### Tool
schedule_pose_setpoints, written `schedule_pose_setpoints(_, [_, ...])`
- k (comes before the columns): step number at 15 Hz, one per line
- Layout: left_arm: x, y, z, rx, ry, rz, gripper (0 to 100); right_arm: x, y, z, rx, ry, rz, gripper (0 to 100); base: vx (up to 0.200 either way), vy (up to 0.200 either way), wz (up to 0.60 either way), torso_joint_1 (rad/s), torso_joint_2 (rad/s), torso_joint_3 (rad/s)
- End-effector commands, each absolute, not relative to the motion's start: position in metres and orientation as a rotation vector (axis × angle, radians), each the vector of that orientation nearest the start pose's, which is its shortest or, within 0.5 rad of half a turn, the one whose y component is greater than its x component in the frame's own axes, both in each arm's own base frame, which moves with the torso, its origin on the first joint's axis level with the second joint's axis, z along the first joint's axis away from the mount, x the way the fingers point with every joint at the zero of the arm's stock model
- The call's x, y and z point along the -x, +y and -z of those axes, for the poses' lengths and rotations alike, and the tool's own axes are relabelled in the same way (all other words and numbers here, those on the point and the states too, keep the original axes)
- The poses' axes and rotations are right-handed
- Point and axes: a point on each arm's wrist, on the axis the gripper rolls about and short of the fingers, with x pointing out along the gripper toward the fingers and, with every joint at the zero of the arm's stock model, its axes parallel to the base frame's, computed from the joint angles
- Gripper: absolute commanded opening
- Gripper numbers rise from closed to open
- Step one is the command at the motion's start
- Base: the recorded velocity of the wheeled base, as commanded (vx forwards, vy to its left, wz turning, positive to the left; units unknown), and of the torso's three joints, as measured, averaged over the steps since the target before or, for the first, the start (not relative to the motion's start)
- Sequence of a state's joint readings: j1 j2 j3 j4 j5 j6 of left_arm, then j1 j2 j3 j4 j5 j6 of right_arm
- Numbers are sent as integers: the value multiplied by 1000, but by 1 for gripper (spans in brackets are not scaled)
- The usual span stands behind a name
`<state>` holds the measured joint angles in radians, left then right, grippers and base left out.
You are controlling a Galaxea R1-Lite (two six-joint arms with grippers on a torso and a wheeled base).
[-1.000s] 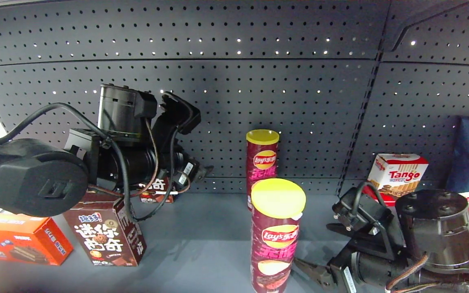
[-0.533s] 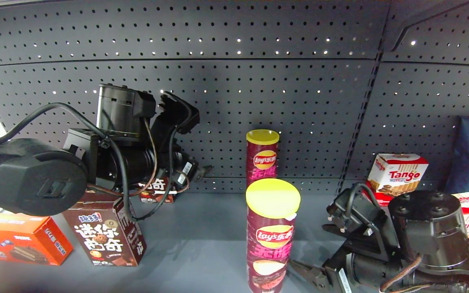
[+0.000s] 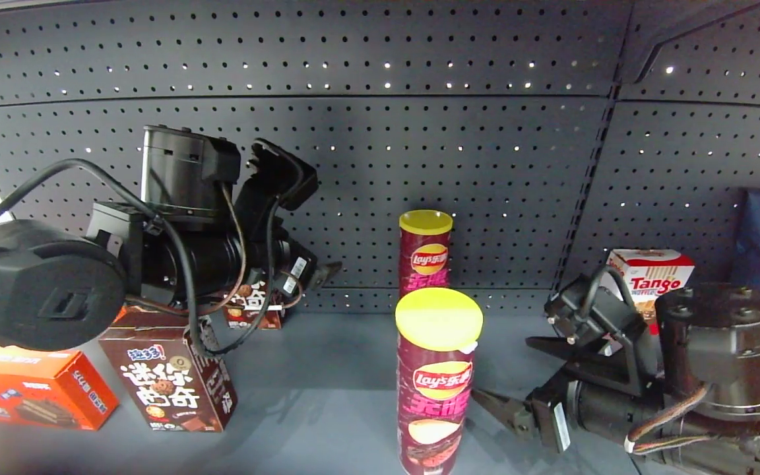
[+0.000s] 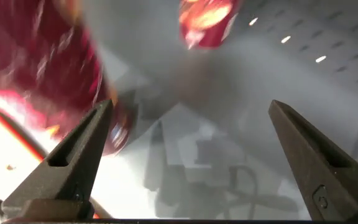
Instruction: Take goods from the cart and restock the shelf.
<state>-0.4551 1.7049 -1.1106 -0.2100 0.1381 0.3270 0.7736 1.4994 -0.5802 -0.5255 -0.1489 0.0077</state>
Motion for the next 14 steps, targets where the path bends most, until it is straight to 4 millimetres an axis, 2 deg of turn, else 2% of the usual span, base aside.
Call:
schedule_pose_setpoints(1, [-274,-122,-243,-414,264,340,100,-176,148,-189,119,278,-559,100,0,0,0,0,0,0])
schedule_pose_setpoints(4, [-245,-97,-254,-397,232,295,100,-168,134,-204,88,216,-535,100,0,0,0,0,0,0])
schedule_pose_setpoints(6, [-206,-69,-266,-373,176,239,100,-160,120,-218,60,152,-498,100,0,0,0,0,0,0])
schedule_pose_setpoints(7, [-206,-69,-266,-373,176,239,100,-160,120,-218,60,152,-498,100,0,0,0,0,0,0])
schedule_pose_setpoints(8, [-177,-48,-273,-335,122,215,100,-158,101,-228,35,106,-432,100,0,0,0,0,0,0])
schedule_pose_setpoints(9, [-157,-35,-274,-311,90,202,100,-155,88,-232,22,78,-388,100,0,0,0,0,0,0])
schedule_pose_setpoints(12, [-104,-13,-261,-236,27,124,100,-137,51,-236,-1,15,-230,100,0,0,0,0,0,0])
schedule_pose_setpoints(13, [-90,-11,-253,-230,15,110,100,-129,38,-234,2,-5,-163,100,0,0,0,0,0,0])
schedule_pose_setpoints(14, [-65,-6,-240,-230,-10,50,100,-113,21,-232,16,-40,-62,100,0,0,0,0,0,0])
